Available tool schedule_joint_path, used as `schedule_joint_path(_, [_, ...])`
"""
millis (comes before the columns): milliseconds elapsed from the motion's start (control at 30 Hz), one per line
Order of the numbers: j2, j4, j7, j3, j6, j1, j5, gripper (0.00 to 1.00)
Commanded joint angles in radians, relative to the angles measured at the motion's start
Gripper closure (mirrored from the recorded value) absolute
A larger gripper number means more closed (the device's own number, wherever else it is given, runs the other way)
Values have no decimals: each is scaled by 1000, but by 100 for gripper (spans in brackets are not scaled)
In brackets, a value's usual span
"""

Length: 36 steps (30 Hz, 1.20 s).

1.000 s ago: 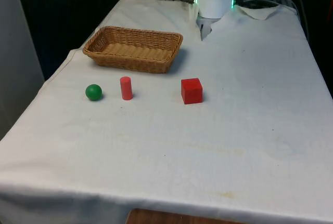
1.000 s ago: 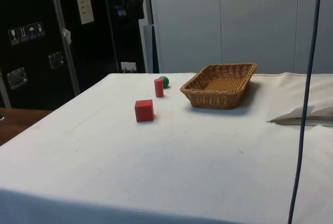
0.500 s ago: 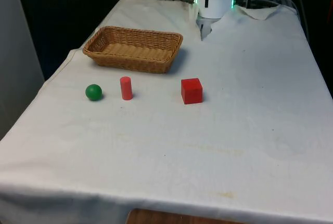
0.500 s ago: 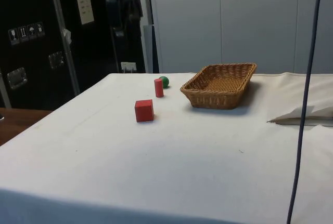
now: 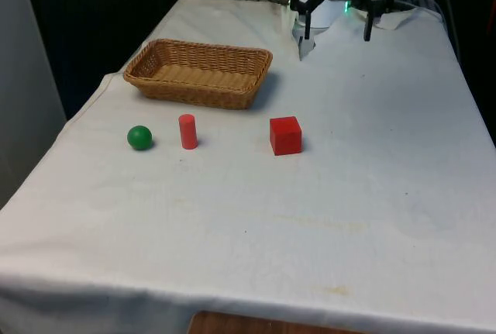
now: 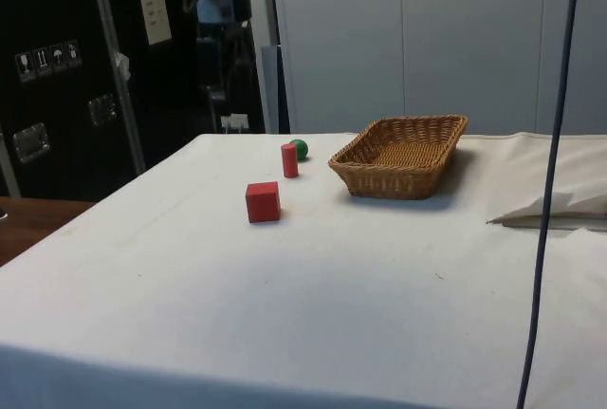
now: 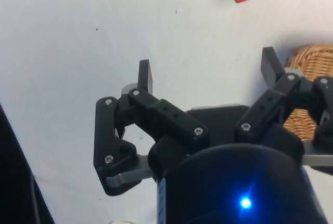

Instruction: Pick up the object to the left of the cylinder and place it into the basket.

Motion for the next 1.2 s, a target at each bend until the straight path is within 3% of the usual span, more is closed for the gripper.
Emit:
schedule_joint_path(0, [0,-10,-21,3,23,-3,13,0])
schedule_joint_path(367, [28,-48,-109,2,118,-9,25,0])
schedule_joint_path(400, [34,-47,-104,-4,115,-5,13,0])
schedule_joint_path(433, [35,-54,-126,1,136,-11,29,0])
schedule_joint_path(700, [75,-75,-209,-10,197,-20,54,0])
schedule_joint_path(733, [79,-71,-201,-18,188,-14,45,0])
schedule_joint_path(767, [88,-78,-231,-13,210,-23,63,0])
schedule_joint_path(1033, [148,-79,-326,-26,261,-36,106,0])
schedule_joint_path(1067, [147,-75,-311,-36,247,-27,94,0])
schedule_joint_path(1100, [155,-79,-337,-27,269,-37,112,0])
schedule_joint_path(1167, [170,-78,-359,-30,283,-39,125,0])
